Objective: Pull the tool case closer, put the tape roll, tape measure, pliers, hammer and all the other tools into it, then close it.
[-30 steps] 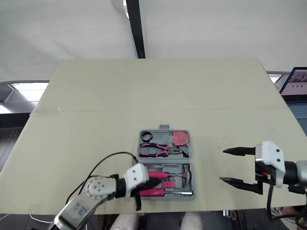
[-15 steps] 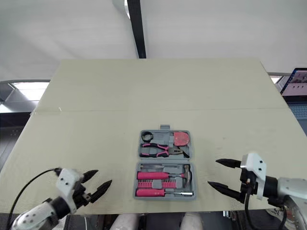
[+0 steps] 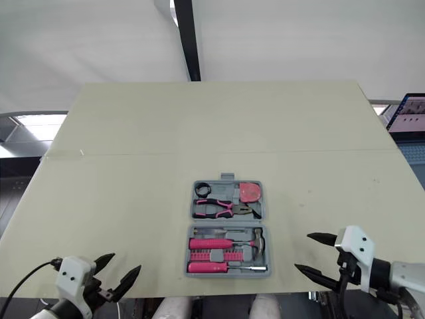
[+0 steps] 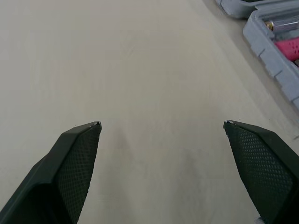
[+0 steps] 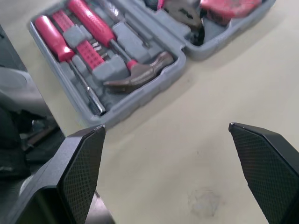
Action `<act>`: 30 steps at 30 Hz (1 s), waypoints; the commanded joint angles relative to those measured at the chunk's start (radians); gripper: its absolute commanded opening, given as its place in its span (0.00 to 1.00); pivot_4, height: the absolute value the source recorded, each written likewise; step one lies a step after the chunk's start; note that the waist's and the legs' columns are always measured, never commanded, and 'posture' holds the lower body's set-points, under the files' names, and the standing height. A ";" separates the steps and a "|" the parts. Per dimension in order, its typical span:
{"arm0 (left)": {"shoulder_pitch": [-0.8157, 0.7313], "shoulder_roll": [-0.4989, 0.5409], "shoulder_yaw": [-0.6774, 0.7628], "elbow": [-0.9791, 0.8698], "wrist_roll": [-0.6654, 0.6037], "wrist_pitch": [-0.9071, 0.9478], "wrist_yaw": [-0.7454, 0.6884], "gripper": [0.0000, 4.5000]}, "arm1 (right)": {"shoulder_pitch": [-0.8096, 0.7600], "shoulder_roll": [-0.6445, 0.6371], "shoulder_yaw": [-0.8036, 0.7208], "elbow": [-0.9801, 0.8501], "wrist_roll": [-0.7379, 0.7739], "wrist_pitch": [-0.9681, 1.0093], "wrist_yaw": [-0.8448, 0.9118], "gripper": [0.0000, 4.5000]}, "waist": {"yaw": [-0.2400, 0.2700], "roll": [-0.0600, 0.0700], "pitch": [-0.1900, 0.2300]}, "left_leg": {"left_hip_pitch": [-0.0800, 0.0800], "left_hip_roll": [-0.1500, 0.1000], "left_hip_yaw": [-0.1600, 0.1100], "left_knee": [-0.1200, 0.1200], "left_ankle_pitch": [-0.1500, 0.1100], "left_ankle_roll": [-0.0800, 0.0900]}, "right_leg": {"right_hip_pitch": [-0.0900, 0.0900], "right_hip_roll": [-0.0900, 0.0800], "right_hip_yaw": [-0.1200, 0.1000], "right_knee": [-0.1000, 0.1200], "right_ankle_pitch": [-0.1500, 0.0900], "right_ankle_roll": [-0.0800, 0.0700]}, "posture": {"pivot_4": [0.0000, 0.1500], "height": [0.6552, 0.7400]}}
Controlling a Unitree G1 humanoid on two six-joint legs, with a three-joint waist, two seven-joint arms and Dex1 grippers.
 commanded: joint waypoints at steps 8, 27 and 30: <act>-0.270 0.019 -0.183 0.100 0.083 -0.035 0.029 0.04 | -0.281 -0.031 0.161 0.114 -0.052 0.213 -0.127 0.24 | -0.002 0.001 -0.001 | 0.000 0.000 0.000 0.000 0.000 0.000 | -0.001 0.000 0.000 0.002 0.000 0.000 | 1.00 1.00; -0.641 0.100 -0.360 0.253 0.111 0.170 -0.036 0.00 | -0.550 0.043 0.396 0.272 -0.201 0.223 -0.187 0.00 | -0.015 0.002 -0.001 | 0.000 0.000 0.000 0.001 0.001 -0.001 | -0.002 0.000 -0.001 0.004 0.000 0.000 | 1.00 1.00; -0.672 0.102 -0.373 0.266 0.106 0.200 -0.046 0.00 | -0.567 0.063 0.408 0.271 -0.202 0.227 -0.188 0.00 | -0.021 0.002 -0.001 | -0.001 0.000 0.000 0.001 0.001 -0.001 | -0.002 0.000 -0.001 0.004 0.000 0.000 | 1.00 1.00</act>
